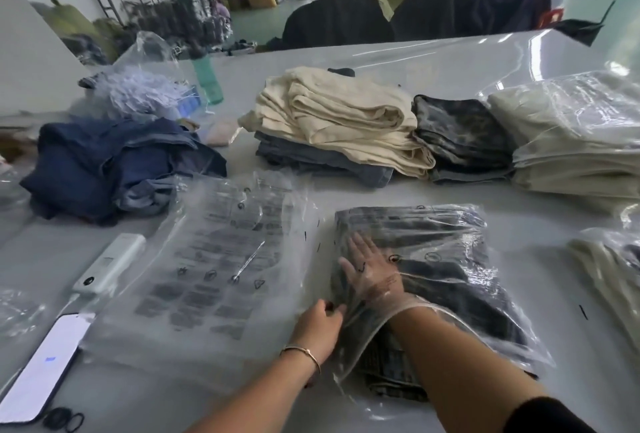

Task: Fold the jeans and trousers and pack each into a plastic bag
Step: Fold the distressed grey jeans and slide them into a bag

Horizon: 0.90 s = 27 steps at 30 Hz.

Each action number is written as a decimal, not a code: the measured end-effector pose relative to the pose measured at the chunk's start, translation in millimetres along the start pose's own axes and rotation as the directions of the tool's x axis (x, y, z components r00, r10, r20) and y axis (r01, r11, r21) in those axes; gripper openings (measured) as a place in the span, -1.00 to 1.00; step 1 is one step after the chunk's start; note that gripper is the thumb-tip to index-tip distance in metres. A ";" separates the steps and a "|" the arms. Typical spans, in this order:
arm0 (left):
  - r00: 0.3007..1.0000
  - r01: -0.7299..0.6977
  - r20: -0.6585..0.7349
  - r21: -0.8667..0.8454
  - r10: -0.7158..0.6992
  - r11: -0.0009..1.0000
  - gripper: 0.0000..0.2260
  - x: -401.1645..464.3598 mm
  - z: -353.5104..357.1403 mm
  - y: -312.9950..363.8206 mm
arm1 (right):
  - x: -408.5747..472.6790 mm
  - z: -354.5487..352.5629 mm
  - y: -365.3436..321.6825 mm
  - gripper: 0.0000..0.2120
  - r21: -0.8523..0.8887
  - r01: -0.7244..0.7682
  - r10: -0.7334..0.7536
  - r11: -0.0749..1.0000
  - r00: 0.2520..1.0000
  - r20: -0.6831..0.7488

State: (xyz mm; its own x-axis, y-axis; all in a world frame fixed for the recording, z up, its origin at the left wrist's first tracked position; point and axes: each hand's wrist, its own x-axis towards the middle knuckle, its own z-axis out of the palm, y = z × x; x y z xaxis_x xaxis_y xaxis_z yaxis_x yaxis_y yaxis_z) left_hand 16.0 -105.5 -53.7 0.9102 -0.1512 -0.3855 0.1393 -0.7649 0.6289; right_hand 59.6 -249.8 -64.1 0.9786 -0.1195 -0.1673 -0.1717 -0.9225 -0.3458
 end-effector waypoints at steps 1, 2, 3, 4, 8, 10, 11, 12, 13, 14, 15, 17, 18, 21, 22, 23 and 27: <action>1.000 0.004 0.011 -0.010 -0.004 1.000 -0.70 -0.3 2.0 -1.5 | 5.1 4.0 1.3 -0.43 -0.042 0.032 -0.031 0.999 0.999 0.033; 1.000 0.004 0.021 -0.010 -0.004 1.000 -0.71 -1.9 4.5 -3.2 | 10.5 8.3 1.8 -0.42 -0.087 0.042 -0.037 0.995 0.998 0.055; 1.000 -0.001 0.025 0.003 0.001 1.000 -0.71 -2.6 7.4 -5.5 | 16.2 11.7 0.5 -0.42 -0.129 0.030 -0.021 0.991 0.997 0.068; 1.000 -0.003 0.022 0.021 0.003 1.000 -0.71 -3.9 9.8 -7.7 | 21.7 14.1 -1.4 -0.42 -0.166 0.012 0.001 0.986 0.997 0.080; 1.000 0.008 0.029 -0.077 -0.006 0.997 -0.62 -7.3 10.5 -15.6 | 34.2 21.9 -11.6 -0.42 -0.235 -0.027 0.036 0.972 0.999 0.034; 0.998 0.012 0.059 -0.159 -0.003 0.987 -0.60 -9.7 7.4 -18.3 | 32.5 22.8 -8.4 -0.41 -0.207 -0.019 0.022 0.978 1.000 0.012; 0.997 -0.005 0.081 -0.175 0.020 0.985 -0.63 -9.3 7.6 -20.4 | 29.9 21.6 -4.8 -0.41 -0.171 -0.003 0.006 0.985 1.000 0.018; 0.994 -0.026 0.100 -0.180 0.044 0.983 -0.66 -9.3 8.0 -21.3 | 25.3 20.0 -0.6 -0.40 -0.144 0.020 -0.017 0.989 1.000 0.024; 0.992 -0.036 0.112 -0.182 0.057 0.983 -0.69 -9.5 8.1 -21.7 | 18.7 18.6 4.2 -0.40 -0.141 0.041 -0.039 0.989 0.999 0.013; 0.991 -0.041 0.116 -0.175 0.062 0.984 -0.67 -9.6 8.0 -21.3 | 10.6 16.0 10.1 -0.39 -0.153 0.050 -0.052 0.987 0.999 -0.014; 0.992 -0.039 0.112 -0.147 0.056 0.988 -0.62 -10.0 8.1 -20.4 | -0.1 12.5 16.9 -0.38 -0.179 0.034 -0.042 0.983 0.998 -0.044; 0.996 -0.039 0.079 -0.053 0.043 0.998 -0.50 -10.9 8.1 -19.2 | -25.9 6.4 34.9 -0.38 -0.245 -0.064 0.045 0.967 0.996 -0.083; 0.997 -0.049 0.064 -0.027 0.050 0.998 -0.48 -12.5 8.3 -18.9 | -41.3 -0.1 42.3 -0.38 -0.259 -0.109 0.090 0.960 0.992 -0.083; 0.996 -0.084 -0.007 -0.006 0.084 0.996 -0.55 -21.5 10.7 -19.2 | -85.1 -12.3 55.5 -0.32 -0.303 -0.179 0.136 0.936 0.978 -0.157; 0.996 -0.086 -0.027 0.004 0.086 0.996 -0.57 -23.6 10.8 -18.6 | -98.1 -16.1 57.8 -0.30 -0.276 -0.163 0.083 0.947 0.956 -0.280; 0.995 -0.082 -0.049 0.012 0.083 0.997 -0.58 -24.3 11.6 -18.4 | -111.7 -21.2 62.2 -0.32 -0.208 -0.144 0.066 0.968 0.937 -0.343; 0.988 -0.116 -0.112 -0.045 0.110 0.992 -0.74 -33.3 15.3 -14.7 | -176.8 -30.7 105.4 -0.32 -0.177 -0.124 0.119 0.976 0.992 -0.037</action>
State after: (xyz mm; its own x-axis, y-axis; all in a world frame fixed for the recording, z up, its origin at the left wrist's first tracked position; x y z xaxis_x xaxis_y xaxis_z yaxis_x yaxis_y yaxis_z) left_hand -22.3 -98.8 -60.4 0.9579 -0.1636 -0.2358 0.0501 -0.7136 0.6988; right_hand -128.1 -337.2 -42.7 0.9547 -0.2418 -0.1733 -0.2687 -0.9509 -0.1536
